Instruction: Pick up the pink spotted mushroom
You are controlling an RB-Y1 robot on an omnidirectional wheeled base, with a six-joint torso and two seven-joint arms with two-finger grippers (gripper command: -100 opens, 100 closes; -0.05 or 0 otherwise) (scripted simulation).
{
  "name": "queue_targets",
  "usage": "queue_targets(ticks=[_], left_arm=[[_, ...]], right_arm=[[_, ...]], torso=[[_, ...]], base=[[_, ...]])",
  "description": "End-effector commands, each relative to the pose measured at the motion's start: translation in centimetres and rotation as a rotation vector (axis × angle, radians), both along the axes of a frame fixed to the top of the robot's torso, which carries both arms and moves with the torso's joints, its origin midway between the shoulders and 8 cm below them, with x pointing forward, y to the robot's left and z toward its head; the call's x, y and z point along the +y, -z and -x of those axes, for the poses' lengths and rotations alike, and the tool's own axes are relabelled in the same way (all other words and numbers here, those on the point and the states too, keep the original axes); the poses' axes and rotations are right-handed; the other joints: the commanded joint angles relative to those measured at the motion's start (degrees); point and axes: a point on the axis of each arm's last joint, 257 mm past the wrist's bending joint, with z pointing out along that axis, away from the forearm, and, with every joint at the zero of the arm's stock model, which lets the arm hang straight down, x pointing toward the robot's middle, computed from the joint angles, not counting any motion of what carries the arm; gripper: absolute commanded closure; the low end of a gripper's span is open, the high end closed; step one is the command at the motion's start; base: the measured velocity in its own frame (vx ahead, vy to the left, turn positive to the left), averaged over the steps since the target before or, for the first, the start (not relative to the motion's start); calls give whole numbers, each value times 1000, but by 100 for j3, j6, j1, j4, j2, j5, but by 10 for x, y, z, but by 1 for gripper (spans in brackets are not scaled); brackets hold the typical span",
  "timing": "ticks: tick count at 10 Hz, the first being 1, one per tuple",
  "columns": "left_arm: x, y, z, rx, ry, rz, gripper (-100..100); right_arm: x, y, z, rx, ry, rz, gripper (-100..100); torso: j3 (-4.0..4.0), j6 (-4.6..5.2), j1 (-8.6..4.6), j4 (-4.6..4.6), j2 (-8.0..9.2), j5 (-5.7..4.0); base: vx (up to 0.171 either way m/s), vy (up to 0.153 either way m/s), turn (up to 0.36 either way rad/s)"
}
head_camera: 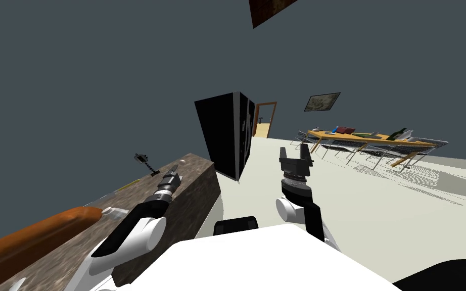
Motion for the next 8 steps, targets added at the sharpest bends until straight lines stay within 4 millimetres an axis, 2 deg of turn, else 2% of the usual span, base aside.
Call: queue_targets(ticks=[1,3,5,8], left_arm=[[8,10,3,44,-17,11,-100],[17,22,8,93,-34,22,-100],[17,29,9,123,-37,28,-100],[34,51,22,216,-72,48,-100]], right_arm=[[0,0,0,0,0,0,0],[0,0,0,0,0,0,0],[0,0,0,0,0,0,0],[0,0,0,0,0,0,0]], torso=[[0,0,0,0,0,0],[-3,0,-5,-1,-5,-1],[-9,0,-9,-3,-15,-2],[-6,0,-2,-2,-11,0]], base=[[41,-24,-2],[75,-37,2],[51,-23,5],[79,-20,4]])
